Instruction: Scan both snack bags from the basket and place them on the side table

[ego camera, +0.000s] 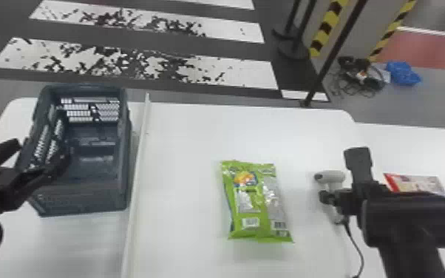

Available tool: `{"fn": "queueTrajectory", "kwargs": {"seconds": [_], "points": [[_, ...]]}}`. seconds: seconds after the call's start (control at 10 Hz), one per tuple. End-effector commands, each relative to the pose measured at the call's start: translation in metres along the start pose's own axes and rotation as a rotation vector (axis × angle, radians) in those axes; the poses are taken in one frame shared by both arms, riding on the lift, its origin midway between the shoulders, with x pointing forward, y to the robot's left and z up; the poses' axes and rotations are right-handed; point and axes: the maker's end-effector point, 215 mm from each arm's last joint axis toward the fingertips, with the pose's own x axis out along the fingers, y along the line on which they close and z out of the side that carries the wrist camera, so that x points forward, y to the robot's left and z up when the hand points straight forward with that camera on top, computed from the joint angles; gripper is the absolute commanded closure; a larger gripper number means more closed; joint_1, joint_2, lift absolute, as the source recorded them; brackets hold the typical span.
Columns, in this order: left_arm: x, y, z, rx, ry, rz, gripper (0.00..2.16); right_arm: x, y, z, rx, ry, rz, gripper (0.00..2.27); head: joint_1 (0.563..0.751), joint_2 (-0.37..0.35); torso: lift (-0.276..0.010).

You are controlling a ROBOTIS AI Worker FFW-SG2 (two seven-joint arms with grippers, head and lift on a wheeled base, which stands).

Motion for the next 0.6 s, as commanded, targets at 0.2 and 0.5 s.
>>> {"fn": "queueTrajectory", "kwargs": {"seconds": [0.2,0.5], "points": [[-0.001,0.002,-0.001,0.000,0.001,0.004,0.08,-0.036,-0.004,0.004,0.039,-0.051,0.006,0.03,0.695,-0.173,-0.075],[0.002,0.002,-0.001,-0.004,0.002,0.003,0.08,-0.084,0.040,-0.016,0.204,-0.055,0.236,0.05,0.695,-0.145,-0.075]]}}
